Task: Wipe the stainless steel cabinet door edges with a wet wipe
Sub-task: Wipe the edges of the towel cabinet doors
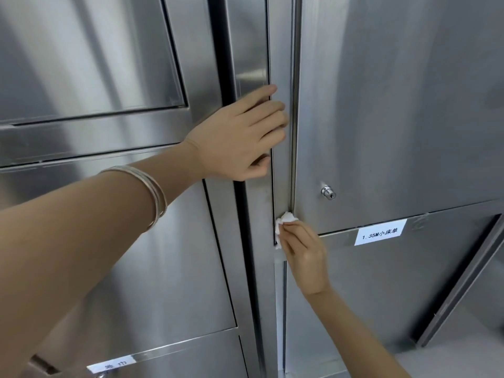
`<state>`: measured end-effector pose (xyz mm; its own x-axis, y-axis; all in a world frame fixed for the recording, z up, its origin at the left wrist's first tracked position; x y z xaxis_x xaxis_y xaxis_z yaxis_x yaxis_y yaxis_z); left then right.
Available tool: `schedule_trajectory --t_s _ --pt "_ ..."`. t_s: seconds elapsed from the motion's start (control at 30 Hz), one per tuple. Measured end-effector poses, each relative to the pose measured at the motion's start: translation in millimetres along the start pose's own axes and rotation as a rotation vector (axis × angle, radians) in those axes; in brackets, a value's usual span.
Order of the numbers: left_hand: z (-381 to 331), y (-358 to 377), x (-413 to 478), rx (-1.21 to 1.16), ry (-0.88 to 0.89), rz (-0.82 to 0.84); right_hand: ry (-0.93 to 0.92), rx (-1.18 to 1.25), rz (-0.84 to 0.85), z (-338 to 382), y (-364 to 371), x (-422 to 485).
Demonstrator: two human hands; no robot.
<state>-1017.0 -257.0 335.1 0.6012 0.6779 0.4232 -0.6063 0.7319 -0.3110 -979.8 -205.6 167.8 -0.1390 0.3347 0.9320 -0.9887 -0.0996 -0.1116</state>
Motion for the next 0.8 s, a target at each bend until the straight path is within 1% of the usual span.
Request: schedule_trajectory --t_s 0.1,0.2,0.27,0.3,0.43,0.5,0.57,0.63,0.67,0.73,0.8 --pt "-1.6 -1.6 1.0 -0.002 0.008 -0.004 -0.092 -0.023 0.026 12.0 -3.0 18.9" --pt "1.0 -3.3 0.9 0.026 0.012 -0.011 -0.095 0.007 -0.059 20.0 -8.4 47.7" --pt "-3.8 -3.3 -2.9 0.0 0.016 -0.012 -0.123 0.008 -0.086 21.6 -9.9 43.0" --pt "-8.2 -1.4 -7.1 -0.019 0.014 -0.001 -0.132 0.0 -0.078 20.3 -9.0 33.2" --pt "-43.6 14.6 -33.6 -0.069 -0.069 0.081 -0.127 -0.047 0.043 11.1 -3.1 -6.9" --pt "-68.3 26.4 -45.1 -0.073 -0.05 0.133 -0.177 -0.062 0.068 14.4 -2.7 -3.2" --pt "-86.6 35.1 -53.8 -0.077 -0.016 0.154 -0.185 -0.045 0.002 16.7 -12.1 9.8" --pt "-90.9 37.6 -57.3 -0.076 -0.022 0.142 -0.196 -0.011 -0.087 17.2 -19.3 22.1" --pt "-90.9 38.3 -57.5 -0.071 -0.023 0.13 -0.217 -0.017 -0.105 18.5 -18.3 25.2" --pt "-91.0 37.5 -57.1 -0.051 -0.018 0.099 -0.268 -0.034 -0.107 21.5 -11.8 21.0" --pt "-90.9 37.9 -57.1 -0.038 -0.013 0.091 -0.276 -0.043 -0.093 19.7 -7.8 7.4"
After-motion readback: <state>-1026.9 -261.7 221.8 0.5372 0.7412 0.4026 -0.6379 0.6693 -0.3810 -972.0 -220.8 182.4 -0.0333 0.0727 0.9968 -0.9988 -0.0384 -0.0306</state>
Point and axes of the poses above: each hand's wrist, its own x-axis towards the middle knuckle, its own y-axis out of the palm, z = x × y, the point moved 10 cm from there along x, towards the middle knuckle, and after that the axes turned 15 degrees about -z, right-handed, at the moved point
